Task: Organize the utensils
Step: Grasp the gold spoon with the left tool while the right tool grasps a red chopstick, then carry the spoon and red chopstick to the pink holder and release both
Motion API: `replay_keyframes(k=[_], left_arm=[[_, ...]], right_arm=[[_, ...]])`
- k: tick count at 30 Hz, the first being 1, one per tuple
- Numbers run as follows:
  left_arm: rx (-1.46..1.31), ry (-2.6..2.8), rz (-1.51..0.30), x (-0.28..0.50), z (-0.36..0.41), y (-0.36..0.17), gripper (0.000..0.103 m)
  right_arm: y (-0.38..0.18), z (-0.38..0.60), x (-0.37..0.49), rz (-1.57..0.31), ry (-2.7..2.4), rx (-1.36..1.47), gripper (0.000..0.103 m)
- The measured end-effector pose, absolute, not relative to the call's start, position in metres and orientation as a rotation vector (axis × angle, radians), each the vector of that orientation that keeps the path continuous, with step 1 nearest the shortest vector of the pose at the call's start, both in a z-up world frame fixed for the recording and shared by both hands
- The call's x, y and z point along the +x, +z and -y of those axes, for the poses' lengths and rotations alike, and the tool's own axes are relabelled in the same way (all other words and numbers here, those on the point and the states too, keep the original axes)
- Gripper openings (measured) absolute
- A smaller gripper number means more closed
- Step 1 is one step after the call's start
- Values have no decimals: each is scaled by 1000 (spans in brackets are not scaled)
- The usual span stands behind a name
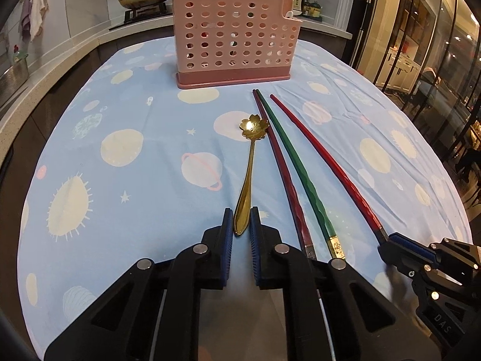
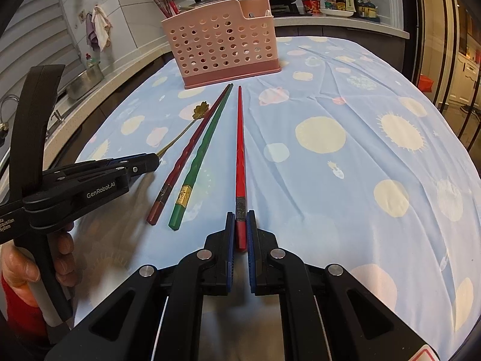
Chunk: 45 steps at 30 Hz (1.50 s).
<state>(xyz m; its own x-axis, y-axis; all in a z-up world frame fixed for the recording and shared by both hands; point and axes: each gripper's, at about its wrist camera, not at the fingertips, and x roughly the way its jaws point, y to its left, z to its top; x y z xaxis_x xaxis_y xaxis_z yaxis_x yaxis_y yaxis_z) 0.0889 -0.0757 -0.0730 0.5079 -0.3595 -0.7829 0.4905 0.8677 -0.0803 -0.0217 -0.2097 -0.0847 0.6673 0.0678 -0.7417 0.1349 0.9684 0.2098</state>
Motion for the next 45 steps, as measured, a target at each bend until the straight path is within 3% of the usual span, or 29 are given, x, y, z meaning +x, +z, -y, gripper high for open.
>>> replay_keyframes(k=[21, 23, 45], left_arm=[[19, -573, -820, 74, 44, -14, 8], [18, -576, -811, 75, 44, -11, 1], [32, -591, -693, 91, 49, 40, 0]], right_arm=[[-26, 225, -32, -699, -43, 278, 7], [-20, 228, -31, -685, -40, 286, 7], [71, 250, -13, -454, -33, 256, 7]])
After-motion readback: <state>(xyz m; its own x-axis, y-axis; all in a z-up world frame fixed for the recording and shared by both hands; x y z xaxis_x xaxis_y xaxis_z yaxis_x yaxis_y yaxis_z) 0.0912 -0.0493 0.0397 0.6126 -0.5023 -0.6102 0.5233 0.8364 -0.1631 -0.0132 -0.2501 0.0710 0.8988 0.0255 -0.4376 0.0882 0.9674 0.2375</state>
